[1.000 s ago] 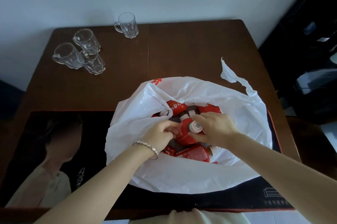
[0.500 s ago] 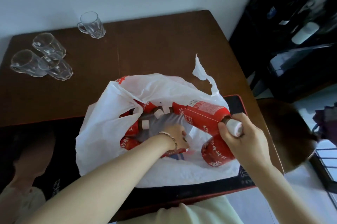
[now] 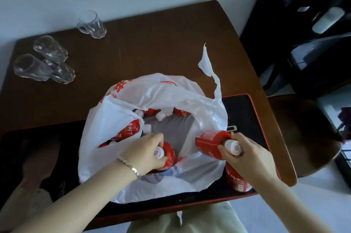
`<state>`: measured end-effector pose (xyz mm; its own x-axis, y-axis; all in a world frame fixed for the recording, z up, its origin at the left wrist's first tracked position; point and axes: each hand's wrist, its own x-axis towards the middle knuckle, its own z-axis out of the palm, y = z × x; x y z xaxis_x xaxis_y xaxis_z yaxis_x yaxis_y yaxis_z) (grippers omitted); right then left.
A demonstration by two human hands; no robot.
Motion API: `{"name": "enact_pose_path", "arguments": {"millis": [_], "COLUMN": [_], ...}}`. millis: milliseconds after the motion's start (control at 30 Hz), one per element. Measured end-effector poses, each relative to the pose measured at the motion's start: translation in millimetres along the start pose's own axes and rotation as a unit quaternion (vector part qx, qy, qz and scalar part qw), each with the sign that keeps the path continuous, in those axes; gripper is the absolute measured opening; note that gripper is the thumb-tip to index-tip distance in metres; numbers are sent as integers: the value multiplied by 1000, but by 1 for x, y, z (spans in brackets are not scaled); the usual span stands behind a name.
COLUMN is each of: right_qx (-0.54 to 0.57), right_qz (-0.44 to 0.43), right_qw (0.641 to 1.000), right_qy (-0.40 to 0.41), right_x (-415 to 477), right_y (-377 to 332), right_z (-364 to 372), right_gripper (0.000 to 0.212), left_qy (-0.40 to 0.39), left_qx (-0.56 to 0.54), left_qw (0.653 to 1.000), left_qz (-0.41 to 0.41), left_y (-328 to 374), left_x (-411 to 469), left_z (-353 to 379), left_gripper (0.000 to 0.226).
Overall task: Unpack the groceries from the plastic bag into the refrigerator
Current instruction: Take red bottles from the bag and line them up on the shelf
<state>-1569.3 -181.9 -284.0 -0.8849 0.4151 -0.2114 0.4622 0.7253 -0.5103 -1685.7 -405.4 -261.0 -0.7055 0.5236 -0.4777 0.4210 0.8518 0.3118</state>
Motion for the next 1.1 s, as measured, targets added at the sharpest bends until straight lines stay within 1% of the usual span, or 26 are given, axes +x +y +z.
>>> {"name": "enact_pose_path", "arguments": {"millis": [67, 133, 167, 233, 333, 400, 500, 600, 667, 733, 833, 967, 1033, 1100], "right_qx": [-9, -25, -33, -41, -56, -66, -70, -81, -106, -127, -134, -112, -112, -122], "right_qz": [-6, -19, -25, -30, -20, -4, 29, 68, 103, 157, 241, 328, 370, 412], "right_qw": [1000, 999, 999, 998, 997, 997, 997, 993, 985, 974, 950, 907, 879, 846], "right_qy": [-12, -16, -18, -28, -42, -30, 4, 57, 84, 101, 147, 239, 277, 316], "right_x": [2, 4, 3, 2, -4, -12, -36, -72, -101, -137, -206, -318, -382, -448], "right_y": [-11, -23, -31, -45, -66, -81, -96, -99, -92, -80, -55, -14, 10, 34], "right_z": [-1, -2, -3, -4, -9, -16, -33, -53, -64, -74, -88, -97, -99, -100], "right_gripper": [29, 29, 29, 31, 34, 36, 37, 27, 28, 33, 37, 43, 45, 52], "left_qy": [70, 142, 166, 197, 235, 245, 217, 174, 138, 112, 76, 11, -21, -58], "left_qx": [-34, -96, -123, -153, -171, -169, -136, -105, -86, -59, -35, -3, 13, 23], "left_qw": [997, 985, 978, 968, 956, 951, 953, 949, 943, 928, 891, 827, 789, 755], "left_qz": [0, -12, -14, 2, 45, 85, 164, 243, 291, 351, 446, 563, 613, 653], "left_y": [1, -1, -4, -8, -11, -12, -6, 16, 41, 74, 133, 226, 276, 324], "left_x": [-16, -24, -25, -27, -34, -38, -37, -32, -32, -37, -57, -114, -156, -202], "left_z": [-2, -9, -15, -28, -51, -68, -90, -97, -93, -81, -57, -7, 26, 63], "left_gripper": [27, 26, 27, 27, 29, 29, 27, 25, 28, 25, 19, 21, 22, 19]}}
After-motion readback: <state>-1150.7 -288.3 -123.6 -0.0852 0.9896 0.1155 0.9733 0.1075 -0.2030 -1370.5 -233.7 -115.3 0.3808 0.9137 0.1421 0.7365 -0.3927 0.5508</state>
